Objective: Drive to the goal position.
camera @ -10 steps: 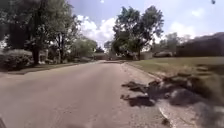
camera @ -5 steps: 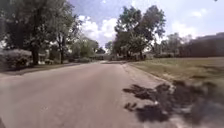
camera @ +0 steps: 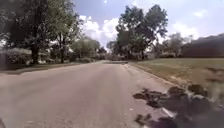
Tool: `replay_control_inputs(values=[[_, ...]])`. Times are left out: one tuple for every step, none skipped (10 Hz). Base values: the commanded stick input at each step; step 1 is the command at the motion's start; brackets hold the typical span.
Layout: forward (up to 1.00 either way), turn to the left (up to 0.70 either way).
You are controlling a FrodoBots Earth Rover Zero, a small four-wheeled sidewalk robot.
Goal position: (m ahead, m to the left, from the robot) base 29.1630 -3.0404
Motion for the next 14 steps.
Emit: replay_control_inputs(values=[[0.7, 0.0], [0.7, 0.0], [0.7, 0.0], [0.7, 0.0], [0.7, 0.0], [0.7, 0.0], [0.7, 0.0], [0.7, 0.0], [0.7, 0.0], [0.7, 0.0], [0.7, 0.0], [0.7, 0.0], [0.7, 0.0], [0.7, 0.0]])
